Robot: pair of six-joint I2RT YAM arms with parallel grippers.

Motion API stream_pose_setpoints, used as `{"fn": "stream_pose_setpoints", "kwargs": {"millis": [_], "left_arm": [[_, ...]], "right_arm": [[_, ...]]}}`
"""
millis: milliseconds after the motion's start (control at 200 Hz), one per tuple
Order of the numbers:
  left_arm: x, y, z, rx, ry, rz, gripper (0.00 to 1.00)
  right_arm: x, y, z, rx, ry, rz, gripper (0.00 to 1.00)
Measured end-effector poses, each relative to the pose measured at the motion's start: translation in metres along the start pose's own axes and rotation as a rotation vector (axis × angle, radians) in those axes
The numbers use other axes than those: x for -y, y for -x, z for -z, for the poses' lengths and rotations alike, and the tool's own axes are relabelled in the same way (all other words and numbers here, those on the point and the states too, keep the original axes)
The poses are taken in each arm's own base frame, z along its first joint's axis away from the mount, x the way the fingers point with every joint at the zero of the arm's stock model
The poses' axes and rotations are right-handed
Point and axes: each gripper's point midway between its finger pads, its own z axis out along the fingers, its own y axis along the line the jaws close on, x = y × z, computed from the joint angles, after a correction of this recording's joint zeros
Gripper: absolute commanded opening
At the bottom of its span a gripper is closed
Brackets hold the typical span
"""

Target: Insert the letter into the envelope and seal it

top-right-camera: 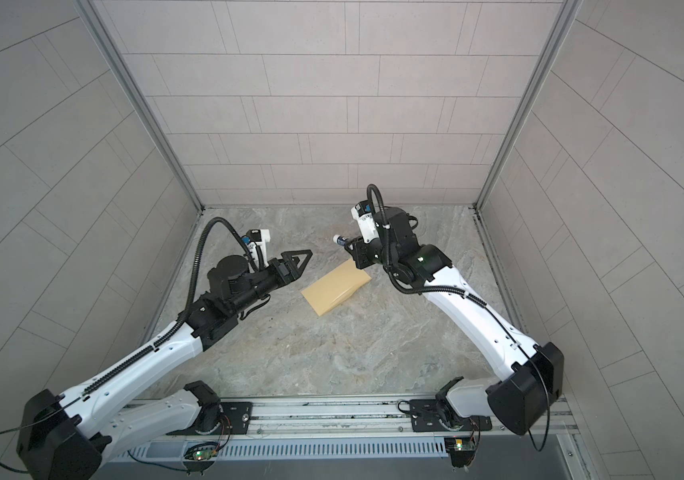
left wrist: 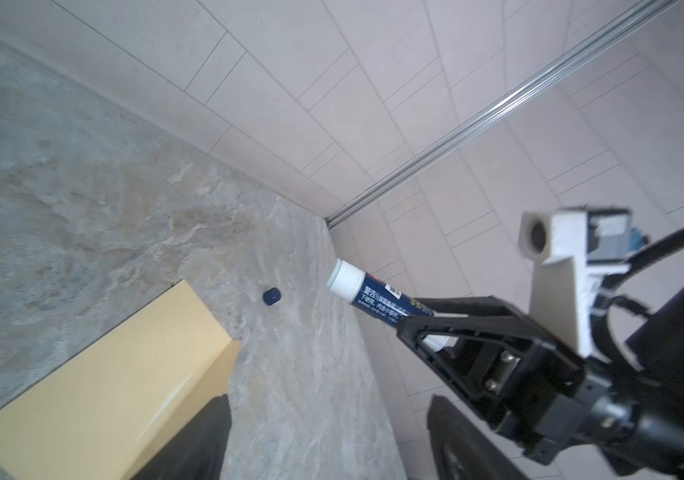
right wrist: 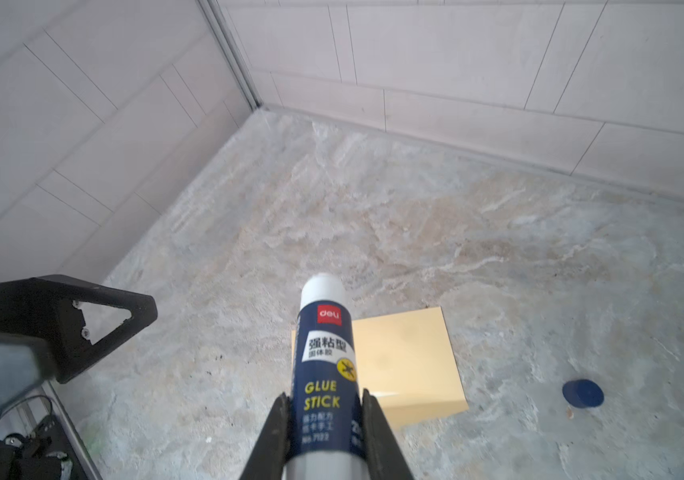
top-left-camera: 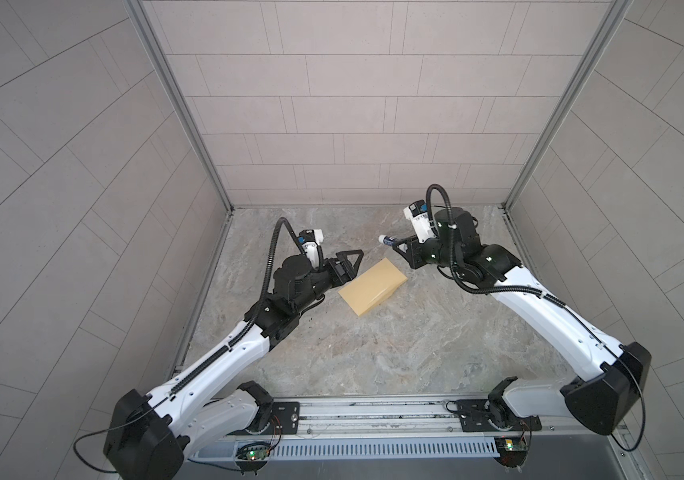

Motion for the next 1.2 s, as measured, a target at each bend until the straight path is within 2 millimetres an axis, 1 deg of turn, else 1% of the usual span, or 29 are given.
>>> {"fn": "stream_pose_setpoints", "kwargs": {"millis": [105, 250, 350, 450, 560, 695, 755, 886, 1006, 1201], "left_arm": [[0.019, 0.009, 0.003, 0.029, -0.08, 0.068, 0.86], [0.035, 0.015, 0.001, 0.033, -0.161, 0.181, 0.89], [0.043, 0.014, -0.002, 0.026, -0.199, 0.234, 0.91], [0.049, 0.01, -0.003, 0.009, -0.222, 0.257, 0.92], [0.051, 0.007, -0.006, -0.001, -0.232, 0.269, 0.92], [0.05, 0.006, -0.01, -0.003, -0.235, 0.282, 0.92], [0.052, 0.007, -0.011, 0.002, -0.244, 0.288, 0.9], [0.056, 0.012, -0.01, 0.02, -0.265, 0.294, 0.83], [0.059, 0.016, -0.009, 0.036, -0.282, 0.306, 0.77], [0.059, 0.016, -0.015, 0.037, -0.292, 0.333, 0.67]], "right_arm": [[-0.005, 0.013, 0.015, 0.154, 0.022, 0.0, 0.0], [-0.018, 0.027, 0.027, 0.302, 0.057, 0.011, 0.0], [-0.03, 0.032, 0.028, 0.355, 0.079, 0.018, 0.0], [-0.043, 0.035, 0.03, 0.388, 0.1, 0.025, 0.0], [-0.058, 0.038, 0.03, 0.416, 0.128, 0.032, 0.0], [-0.071, 0.034, 0.024, 0.41, 0.146, 0.039, 0.0], [-0.075, 0.031, 0.02, 0.404, 0.149, 0.043, 0.0], [-0.083, 0.026, 0.015, 0.395, 0.155, 0.049, 0.0], [-0.087, 0.027, 0.016, 0.404, 0.157, 0.049, 0.0], [-0.094, 0.028, 0.018, 0.422, 0.165, 0.047, 0.0]]}}
